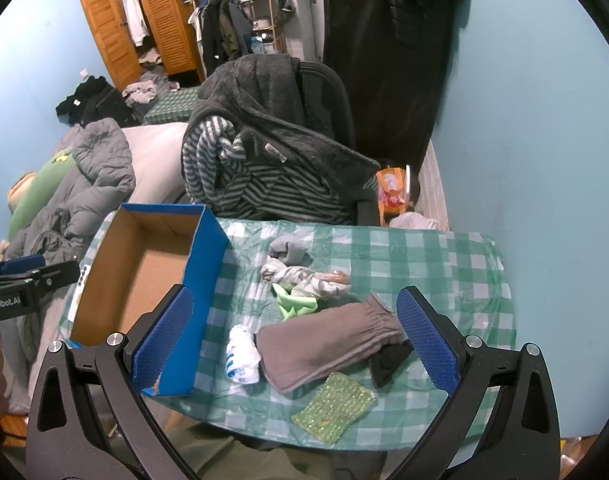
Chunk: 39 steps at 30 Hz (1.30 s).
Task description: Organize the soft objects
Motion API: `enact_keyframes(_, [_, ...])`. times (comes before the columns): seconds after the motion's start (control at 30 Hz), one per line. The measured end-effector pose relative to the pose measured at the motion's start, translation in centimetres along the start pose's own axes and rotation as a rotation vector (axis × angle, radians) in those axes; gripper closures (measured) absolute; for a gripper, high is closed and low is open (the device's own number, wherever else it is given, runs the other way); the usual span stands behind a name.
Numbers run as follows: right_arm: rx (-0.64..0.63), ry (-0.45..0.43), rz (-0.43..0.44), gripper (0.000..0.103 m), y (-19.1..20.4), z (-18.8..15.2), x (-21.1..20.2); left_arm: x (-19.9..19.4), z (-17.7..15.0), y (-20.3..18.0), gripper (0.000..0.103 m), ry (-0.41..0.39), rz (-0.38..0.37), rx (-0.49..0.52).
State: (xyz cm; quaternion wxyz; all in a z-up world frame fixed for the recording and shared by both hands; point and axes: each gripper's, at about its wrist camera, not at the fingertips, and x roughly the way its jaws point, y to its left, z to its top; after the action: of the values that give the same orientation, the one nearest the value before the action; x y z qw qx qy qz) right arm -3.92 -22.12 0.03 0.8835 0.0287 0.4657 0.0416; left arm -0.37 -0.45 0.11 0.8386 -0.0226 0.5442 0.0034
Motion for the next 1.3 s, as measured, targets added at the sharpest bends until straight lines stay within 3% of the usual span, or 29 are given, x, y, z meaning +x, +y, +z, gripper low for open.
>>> enact_keyframes(1.3, [0.006, 0.007, -0.001, 0.002, -1.2, 0.5, 0.3, 0.4, -1.0, -2.2, 0.023, 0.025, -0.006, 0.027])
